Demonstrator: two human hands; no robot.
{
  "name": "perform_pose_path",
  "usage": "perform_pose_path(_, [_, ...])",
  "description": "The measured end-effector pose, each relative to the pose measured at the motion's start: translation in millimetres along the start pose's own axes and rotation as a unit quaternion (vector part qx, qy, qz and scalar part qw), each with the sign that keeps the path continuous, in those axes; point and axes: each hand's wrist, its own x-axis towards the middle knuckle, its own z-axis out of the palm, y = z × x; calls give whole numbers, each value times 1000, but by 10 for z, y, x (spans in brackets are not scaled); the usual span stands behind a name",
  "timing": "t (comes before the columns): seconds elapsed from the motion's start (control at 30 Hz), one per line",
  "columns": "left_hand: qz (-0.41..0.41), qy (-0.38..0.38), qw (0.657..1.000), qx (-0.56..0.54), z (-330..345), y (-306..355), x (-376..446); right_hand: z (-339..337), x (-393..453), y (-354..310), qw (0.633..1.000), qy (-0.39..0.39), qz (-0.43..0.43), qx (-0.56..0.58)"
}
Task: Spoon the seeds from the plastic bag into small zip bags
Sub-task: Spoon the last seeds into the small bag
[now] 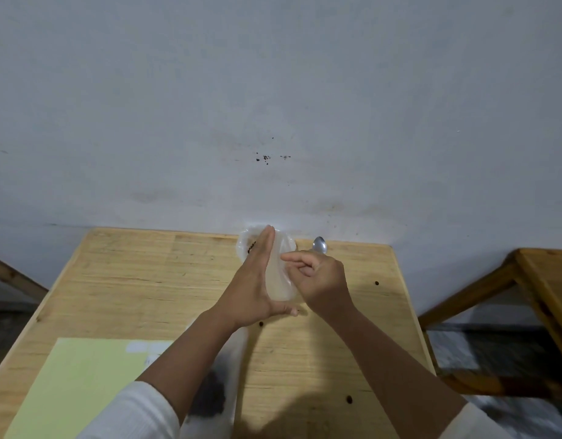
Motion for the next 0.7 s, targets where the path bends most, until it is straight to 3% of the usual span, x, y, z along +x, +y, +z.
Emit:
perform_pose_path(0.1, [4,27,999,19,6,-35,4,36,14,0,999,-30,-18,-28])
perform_pose_path(0.3, [2,148,989,6,73,-145,-63,134,6,119,996,52,-38,-68])
perform_pose_path(0.43, [-42,202,978,-11,61,-259,-119,92,44,362,995,64,78,-22])
perform_pose_path(0.53, [-101,248,963,-25,30,-396,-164,-13,94,744,975,123,158,-97])
perform_pose_path(0.7, [-155,273,949,-40,-45,-569,-176,-37,242,1193,953,118,230,-158])
